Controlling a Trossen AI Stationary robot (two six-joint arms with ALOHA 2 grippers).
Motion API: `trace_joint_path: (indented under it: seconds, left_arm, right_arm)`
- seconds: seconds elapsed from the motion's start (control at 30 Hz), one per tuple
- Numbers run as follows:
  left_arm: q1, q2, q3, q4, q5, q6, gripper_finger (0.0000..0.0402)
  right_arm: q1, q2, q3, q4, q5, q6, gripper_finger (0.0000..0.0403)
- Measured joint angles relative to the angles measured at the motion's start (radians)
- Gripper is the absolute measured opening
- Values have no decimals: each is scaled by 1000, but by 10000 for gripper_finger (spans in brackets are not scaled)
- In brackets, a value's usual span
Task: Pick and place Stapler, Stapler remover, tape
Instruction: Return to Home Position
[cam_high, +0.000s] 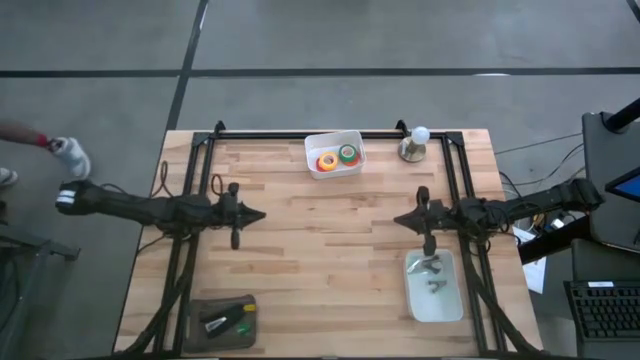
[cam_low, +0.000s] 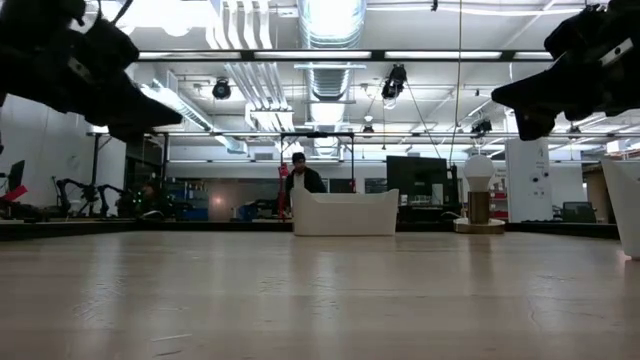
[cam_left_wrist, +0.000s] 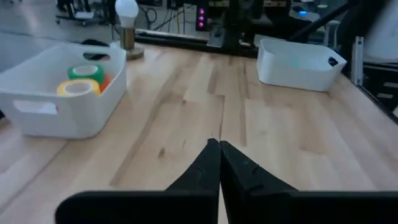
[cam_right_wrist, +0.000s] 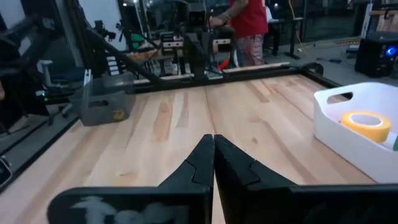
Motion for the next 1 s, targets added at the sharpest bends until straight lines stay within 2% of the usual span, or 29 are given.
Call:
trace_joint_path:
  seconds: [0.17, 0.27, 0.47, 0.57, 0.83, 1.0]
  left_arm:
    - [-1, -162, -5, -195, 15, -17, 4]
    - [-1, -246, -5, -295, 15, -62, 6]
    - [-1, -391, -28, -339, 15, -61, 4]
    - [-1, -451, -39, -383, 6, -23, 6]
    - [0, -463, -39, -387, -51, 13, 24]
    - [0, -448, -39, -388, -51, 12, 22]
  right_arm:
    - [-1, -27, 0, -1, 12, -58, 8]
    - [-4, -47, 0, -11, 11, -41, 8]
    - [-3, -135, 0, -176, 1, 31, 8]
    - [-3, -188, 0, -240, 0, -11, 8]
    - [-4, -254, 0, -326, 29, -159, 8]
    - [-3, -251, 0, -333, 34, -163, 8]
